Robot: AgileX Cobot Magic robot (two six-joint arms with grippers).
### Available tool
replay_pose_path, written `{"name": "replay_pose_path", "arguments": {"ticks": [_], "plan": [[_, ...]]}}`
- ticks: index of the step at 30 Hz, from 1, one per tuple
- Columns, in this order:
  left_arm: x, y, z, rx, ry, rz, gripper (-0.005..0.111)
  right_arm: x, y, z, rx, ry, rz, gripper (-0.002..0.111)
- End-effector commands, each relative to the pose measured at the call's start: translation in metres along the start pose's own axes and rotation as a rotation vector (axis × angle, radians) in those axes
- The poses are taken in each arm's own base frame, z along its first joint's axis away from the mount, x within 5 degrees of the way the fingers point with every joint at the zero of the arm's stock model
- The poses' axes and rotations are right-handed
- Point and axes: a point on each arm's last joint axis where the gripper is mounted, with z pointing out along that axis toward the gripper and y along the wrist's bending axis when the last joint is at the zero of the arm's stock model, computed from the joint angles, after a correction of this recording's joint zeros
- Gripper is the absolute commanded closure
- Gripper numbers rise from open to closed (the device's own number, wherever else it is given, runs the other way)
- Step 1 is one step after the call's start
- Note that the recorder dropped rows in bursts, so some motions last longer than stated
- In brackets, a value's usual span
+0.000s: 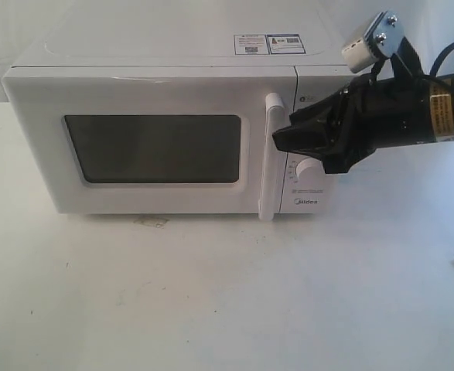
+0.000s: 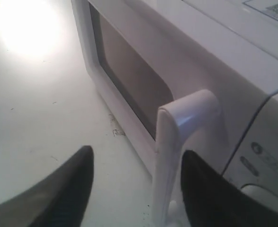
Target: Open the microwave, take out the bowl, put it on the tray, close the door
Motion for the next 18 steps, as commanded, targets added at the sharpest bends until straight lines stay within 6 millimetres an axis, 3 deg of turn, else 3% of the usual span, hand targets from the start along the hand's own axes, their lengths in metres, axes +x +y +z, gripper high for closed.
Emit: {"name": "replay_pose_path", "arguments": {"ticks": [1,9,14,18], "plan": [[0.001,0.0,0.0,0.004,0.001,-0.001,0.107,0.002,-0.005,-0.001,0.05,0.006,0.014,0.051],[0.001,0.0,0.0,0.004,0.001,-0.001,0.107,0.012,-0.007,0.018,-0.025,-0.01,0.045,0.057],[0.001,0.0,0.0,0.004,0.001,-0.001,0.107,0.005,0.006,0.032,-0.08,-0.061,-0.028,0.057],[0.001,0.0,0.0,0.004,0.001,-0.001,0.107,-0.001,0.005,0.038,-0.017,-0.091,-0.028,0.057]]}}
